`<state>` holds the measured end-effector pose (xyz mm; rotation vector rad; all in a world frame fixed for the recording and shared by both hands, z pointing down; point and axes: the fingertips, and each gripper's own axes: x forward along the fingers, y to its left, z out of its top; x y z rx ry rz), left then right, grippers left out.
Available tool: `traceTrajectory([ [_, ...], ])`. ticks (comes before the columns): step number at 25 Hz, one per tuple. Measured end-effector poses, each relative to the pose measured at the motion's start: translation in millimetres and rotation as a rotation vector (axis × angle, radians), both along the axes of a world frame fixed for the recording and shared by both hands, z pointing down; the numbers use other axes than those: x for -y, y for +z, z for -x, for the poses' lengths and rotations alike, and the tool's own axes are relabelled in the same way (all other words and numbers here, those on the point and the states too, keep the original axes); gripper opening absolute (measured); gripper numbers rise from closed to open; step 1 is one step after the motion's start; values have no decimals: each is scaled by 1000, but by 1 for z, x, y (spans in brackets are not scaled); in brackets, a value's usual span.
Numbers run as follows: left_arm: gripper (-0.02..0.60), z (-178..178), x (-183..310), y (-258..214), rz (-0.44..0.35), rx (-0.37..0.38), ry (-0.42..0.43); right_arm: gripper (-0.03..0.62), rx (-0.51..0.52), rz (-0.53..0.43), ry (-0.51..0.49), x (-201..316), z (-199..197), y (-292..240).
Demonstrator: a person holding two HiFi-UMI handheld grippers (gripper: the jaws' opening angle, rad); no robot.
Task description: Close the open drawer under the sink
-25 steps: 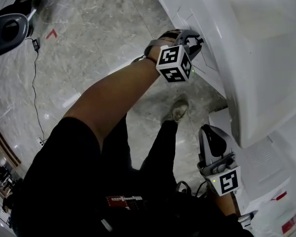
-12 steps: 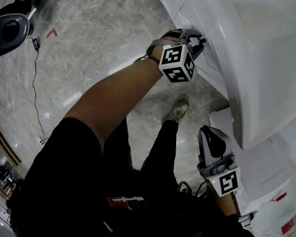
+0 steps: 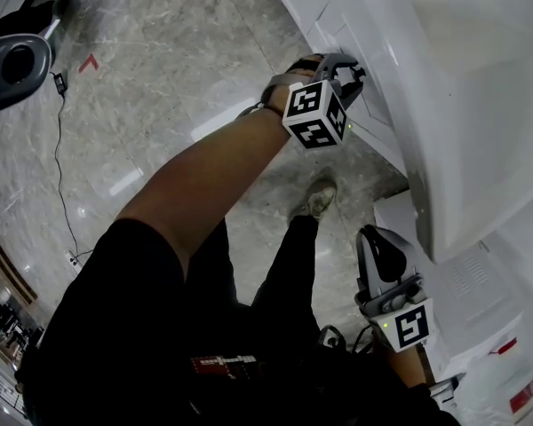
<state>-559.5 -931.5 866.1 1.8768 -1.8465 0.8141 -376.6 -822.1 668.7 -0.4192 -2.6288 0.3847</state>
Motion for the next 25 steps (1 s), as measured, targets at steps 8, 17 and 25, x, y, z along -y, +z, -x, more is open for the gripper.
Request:
traceTrajectory([
  [8,152,-1,-44,0,51,-76,-69,3,7,-26,29,11,0,-19],
  [17,67,7,-96,-74,-92,-222,-208,3,39,-53,86,19,2,-55],
  [25,0,6,-126,-181,-259,-316,-215,3,30,-56,157,21,-7,-93],
])
